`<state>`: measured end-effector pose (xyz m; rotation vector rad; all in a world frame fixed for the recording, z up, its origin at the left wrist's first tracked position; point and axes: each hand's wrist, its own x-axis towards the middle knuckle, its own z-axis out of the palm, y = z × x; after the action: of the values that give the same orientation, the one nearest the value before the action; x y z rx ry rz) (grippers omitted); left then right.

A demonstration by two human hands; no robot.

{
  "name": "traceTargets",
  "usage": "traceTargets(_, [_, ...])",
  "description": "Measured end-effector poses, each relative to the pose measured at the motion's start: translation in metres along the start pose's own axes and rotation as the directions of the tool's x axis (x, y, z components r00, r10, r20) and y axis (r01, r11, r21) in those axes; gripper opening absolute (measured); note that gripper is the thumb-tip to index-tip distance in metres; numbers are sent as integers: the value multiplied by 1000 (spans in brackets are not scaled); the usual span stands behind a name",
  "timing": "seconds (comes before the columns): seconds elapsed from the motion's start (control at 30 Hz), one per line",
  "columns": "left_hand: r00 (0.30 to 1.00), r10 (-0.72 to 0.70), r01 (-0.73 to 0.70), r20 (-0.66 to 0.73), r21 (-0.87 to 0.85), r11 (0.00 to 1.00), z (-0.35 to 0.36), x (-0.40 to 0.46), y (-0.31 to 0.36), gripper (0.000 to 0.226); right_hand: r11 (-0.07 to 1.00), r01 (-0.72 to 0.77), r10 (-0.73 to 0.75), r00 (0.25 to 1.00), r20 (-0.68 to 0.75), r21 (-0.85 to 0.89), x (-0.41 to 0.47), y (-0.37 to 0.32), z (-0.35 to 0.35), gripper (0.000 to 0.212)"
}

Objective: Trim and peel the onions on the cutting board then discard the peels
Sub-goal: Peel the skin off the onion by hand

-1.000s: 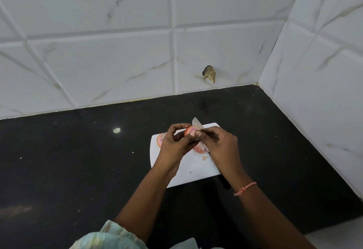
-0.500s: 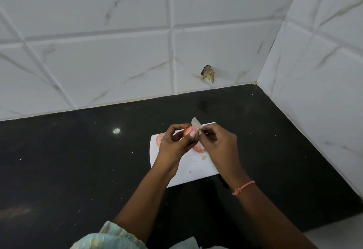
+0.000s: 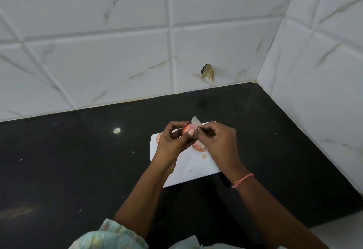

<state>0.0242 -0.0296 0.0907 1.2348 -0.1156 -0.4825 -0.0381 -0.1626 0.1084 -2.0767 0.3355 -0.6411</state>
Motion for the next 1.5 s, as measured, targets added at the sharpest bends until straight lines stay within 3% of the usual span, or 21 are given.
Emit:
traceTargets(0.27, [993,-109,116,48,-186,976,-3,1,-10,46,987,-150,150,989,3,65,3,10,1,8])
traceTargets(0.43, [988,-144,153,50,-316,936,-1,3,-13,38,943,-251,223,964,143,219,1,12,2,21])
traceTargets(0.57, [990,-131,141,51,-324,936,0,2,-14,38,972,-199,189,978,89,126,-2,18,8,23])
traceTargets(0.87, [997,-71,70,10,-314,947,13,-5,-17,38,989,-35,46,996,-77,140,-5,8,11,13])
traceTargets(0.97, [994,-110,109,14,-314,943,14,-3,-17,37,981,-78,92,993,-73,176,-2,12,7,6])
traceTargets(1.07, [984,-174,177,35,-242,954,14,-2,-16,53,988,-63,71,996,-54,141,2,14,6,7])
traceTargets(1.27, [985,-172,175,33,-111,978,11,2,-17,46,984,-106,105,994,19,143,-3,18,6,8])
traceTargets(1.43, [988,-152,156,37,-146,977,7,0,-17,54,977,-151,153,988,-3,148,-4,21,7,6])
traceTargets(1.5, [985,-160,170,65,-174,970,4,0,-18,55,988,-143,146,988,-53,59,-1,28,7,4])
